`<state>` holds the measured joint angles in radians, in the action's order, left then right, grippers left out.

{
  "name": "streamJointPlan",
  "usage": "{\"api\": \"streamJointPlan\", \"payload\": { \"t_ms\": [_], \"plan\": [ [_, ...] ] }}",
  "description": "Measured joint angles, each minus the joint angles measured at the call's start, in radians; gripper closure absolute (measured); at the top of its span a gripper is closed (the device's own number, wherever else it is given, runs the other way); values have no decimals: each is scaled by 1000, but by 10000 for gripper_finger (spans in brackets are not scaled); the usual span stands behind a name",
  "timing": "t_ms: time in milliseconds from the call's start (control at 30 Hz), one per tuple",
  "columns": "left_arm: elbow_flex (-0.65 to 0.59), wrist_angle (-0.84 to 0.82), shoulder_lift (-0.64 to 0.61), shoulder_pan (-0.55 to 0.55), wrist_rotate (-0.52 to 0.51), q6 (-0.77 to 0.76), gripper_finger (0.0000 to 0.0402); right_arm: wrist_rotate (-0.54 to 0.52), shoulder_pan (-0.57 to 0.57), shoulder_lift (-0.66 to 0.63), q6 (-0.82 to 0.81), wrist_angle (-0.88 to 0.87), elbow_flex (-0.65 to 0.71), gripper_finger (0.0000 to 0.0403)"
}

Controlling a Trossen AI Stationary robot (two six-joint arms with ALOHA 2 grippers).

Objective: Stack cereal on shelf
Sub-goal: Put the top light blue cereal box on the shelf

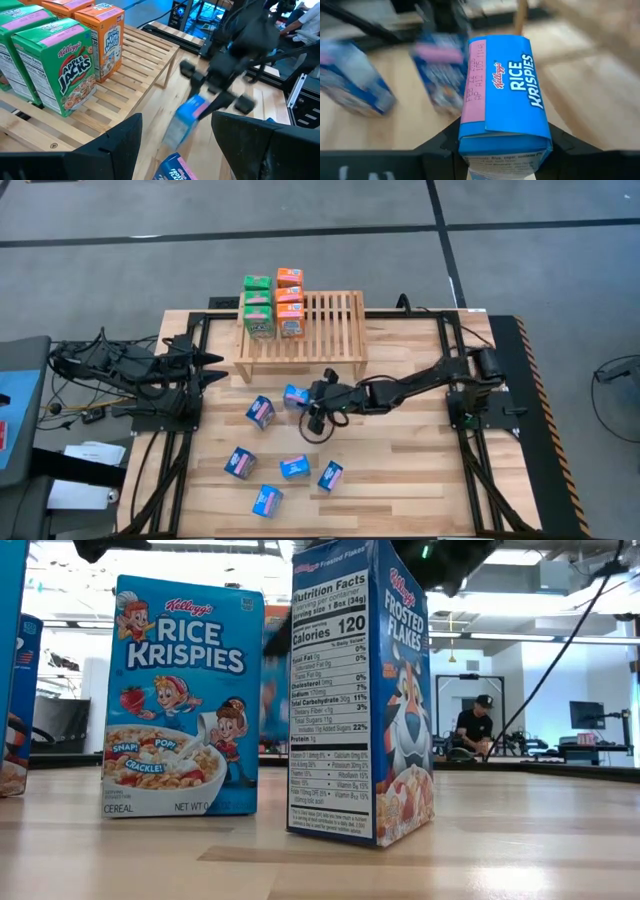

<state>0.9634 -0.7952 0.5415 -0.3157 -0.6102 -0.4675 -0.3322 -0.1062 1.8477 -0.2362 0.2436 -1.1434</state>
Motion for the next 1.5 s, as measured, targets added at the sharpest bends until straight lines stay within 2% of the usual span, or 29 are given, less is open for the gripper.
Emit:
{"api": "streamJointPlan", "payload": {
  "t_ms": [233,367,533,633,767,900,1133,1300,1500],
  "plan": [
    [0,1,0,0,-5,0,173,58,52,-273,127,-145,-1,227],
    [0,2,0,0,-14,0,173,75,120,-444,193,-224,-2,228],
    [0,4,0,0,-71,-3,173,83,282,-575,321,-373,-45,228],
    [0,4,0,0,-114,-18,173,200,424,-588,372,-454,-108,228],
    [0,4,0,0,-170,-40,173,465,623,-554,440,-467,-171,228],
    [0,4,0,0,-228,-62,173,636,769,-484,550,-480,-216,229],
    [0,0,0,1,-333,-93,173,880,881,-266,612,-479,-343,229],
    [0,-1,-1,1,-383,-123,173,937,892,-121,666,-498,-465,228],
    [0,-1,-1,1,-397,-148,173,942,890,-2,735,-577,-597,228]
  ]
}}
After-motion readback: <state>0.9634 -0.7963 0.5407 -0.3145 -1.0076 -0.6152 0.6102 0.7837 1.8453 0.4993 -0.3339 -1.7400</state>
